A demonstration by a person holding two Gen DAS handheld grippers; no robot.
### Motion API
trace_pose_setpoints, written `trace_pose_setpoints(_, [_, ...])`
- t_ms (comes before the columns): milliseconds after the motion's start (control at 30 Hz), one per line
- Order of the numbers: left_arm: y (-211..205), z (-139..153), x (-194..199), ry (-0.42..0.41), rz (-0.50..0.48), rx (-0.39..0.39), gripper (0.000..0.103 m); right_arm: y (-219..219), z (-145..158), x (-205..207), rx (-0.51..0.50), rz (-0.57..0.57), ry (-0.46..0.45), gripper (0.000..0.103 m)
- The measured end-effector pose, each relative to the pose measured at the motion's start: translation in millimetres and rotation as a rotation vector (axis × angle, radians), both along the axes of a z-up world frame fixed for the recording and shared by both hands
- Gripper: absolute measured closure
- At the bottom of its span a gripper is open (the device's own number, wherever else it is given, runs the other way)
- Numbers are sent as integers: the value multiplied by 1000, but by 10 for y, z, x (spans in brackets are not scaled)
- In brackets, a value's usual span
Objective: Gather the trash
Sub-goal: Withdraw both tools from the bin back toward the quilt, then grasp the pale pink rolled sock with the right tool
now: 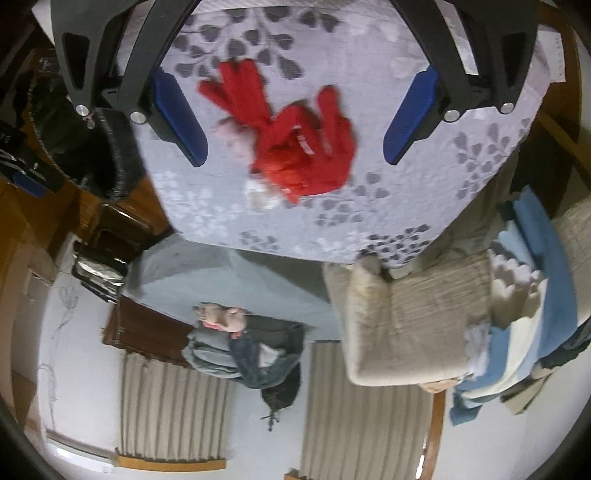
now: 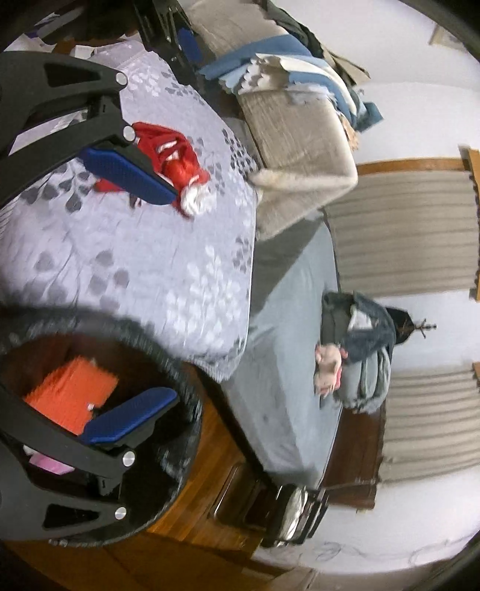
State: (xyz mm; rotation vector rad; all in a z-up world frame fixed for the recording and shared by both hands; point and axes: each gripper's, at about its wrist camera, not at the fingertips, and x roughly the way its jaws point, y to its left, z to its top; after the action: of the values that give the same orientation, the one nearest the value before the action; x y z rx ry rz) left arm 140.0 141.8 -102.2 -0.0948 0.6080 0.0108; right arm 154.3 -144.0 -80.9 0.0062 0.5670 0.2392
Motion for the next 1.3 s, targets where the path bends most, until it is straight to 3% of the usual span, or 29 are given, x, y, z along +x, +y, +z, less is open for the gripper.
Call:
trace_pose_setpoints(300, [329,-303,204,59,48,19,16,595,-410,403,-20,59,89,7])
trace_pose_setpoints(467, [441,-504,287,92,53,7,17,822,-615,543,-34,89,132,17])
trace_pose_setpoints(867, [559,-740,478,130,45,7,18,1325,-1026,782,-86,200,234,26])
trace_pose_setpoints(1000, [576,-766,524,139,44,-2,18,1442,-1144,838,-90,238,265,39])
trace_pose_setpoints(1133, [586,-774,541,144,40,-4,18,1514,-1177,839,-66,307,294,65])
trace_pose_setpoints(1300, [555,-773,557,144,30,-8,18,1492,-1106,792,-52,320,284,68])
